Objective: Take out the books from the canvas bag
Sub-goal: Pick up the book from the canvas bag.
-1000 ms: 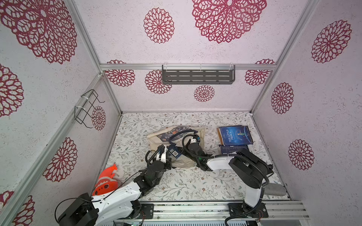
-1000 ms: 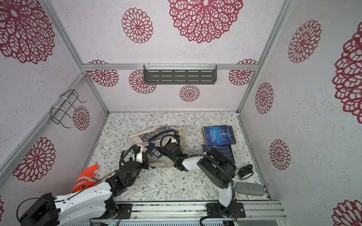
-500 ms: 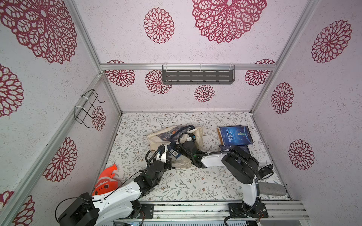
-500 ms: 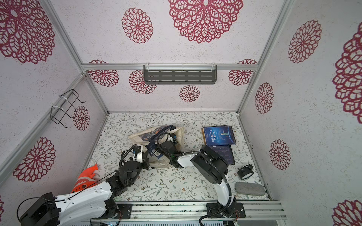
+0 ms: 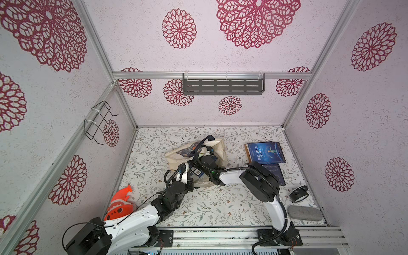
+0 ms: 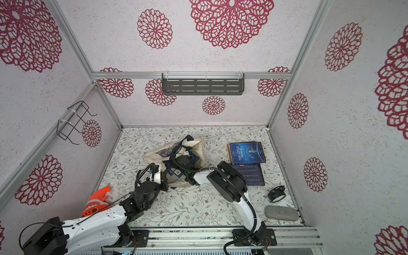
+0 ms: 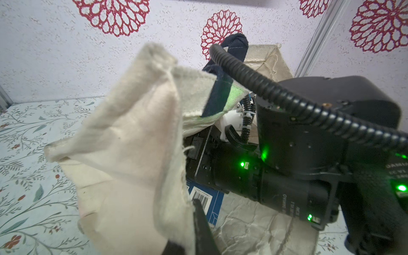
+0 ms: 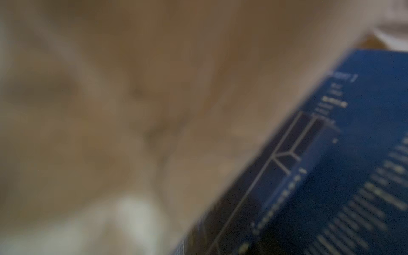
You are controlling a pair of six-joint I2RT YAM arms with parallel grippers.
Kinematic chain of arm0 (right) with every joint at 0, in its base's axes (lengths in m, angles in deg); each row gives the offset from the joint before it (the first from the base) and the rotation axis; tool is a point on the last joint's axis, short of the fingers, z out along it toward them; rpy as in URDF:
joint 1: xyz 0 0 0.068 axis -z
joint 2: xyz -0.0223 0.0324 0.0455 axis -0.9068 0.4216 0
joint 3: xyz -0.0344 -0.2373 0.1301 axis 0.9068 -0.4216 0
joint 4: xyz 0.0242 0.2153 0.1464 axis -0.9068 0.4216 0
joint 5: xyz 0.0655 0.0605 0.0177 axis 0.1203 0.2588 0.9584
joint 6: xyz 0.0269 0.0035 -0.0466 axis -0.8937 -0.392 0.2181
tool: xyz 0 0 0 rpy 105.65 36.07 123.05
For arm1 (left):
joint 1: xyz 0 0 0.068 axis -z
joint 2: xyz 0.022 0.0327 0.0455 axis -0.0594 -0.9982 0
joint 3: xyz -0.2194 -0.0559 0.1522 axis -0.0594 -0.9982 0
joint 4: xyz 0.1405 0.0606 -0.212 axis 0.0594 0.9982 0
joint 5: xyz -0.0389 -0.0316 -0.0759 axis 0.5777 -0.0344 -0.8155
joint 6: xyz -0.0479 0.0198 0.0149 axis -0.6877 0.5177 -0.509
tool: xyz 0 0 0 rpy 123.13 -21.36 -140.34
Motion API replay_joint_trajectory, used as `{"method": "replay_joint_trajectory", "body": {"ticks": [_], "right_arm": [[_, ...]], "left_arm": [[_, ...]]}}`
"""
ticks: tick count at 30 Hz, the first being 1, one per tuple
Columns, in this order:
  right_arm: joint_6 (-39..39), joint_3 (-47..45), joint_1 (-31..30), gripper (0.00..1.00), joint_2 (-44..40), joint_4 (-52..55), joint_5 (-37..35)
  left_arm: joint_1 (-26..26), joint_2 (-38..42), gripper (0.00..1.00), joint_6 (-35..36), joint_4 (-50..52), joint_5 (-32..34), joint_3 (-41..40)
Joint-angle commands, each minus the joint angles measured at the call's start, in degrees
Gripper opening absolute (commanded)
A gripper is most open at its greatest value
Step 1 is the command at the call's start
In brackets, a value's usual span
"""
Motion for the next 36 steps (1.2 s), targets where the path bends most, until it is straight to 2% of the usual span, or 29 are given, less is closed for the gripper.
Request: {"method": "replay_joint_trajectory", "body": {"ticks": [1,3,6,9,14,22,36], "right_arm": [[2.2,2.0,0.2,0.44,1.6,-2.7,0.0],[1.5,1.5,0.2,0.38,2.2,-3.6,-0.2],[1.3,0.4,0.0,0.23,1.9,-4.9,-0.3],[2.1,-0.7,-0.3,0.12,0.5,-4.9,-1.0],[3.6,-4.8,-0.6,0.02,-3.5,-6.8,-2.8],[6.2,-10.1,-1.6,0.00,-10.0,-9.6,-1.4],[12.0,-21.7,-3.0,0.00,-23.2,-11.6,0.4]], "left_arm": [[1.5,0.2,0.00,0.7,-3.3,-2.3,1.7],[1.5,0.7,0.00,0.7,-3.1,-1.8,1.5],[1.4,1.2,0.00,1.2,-3.1,-0.8,1.1],[1.4,1.0,0.00,1.3,-3.6,-0.4,0.9],[1.4,-1.8,0.00,1.7,-4.8,0.4,1.2],[1.2,-5.4,0.00,3.3,-6.5,3.9,1.5],[1.0,-5.6,0.00,3.4,-5.8,3.6,1.6]]}}
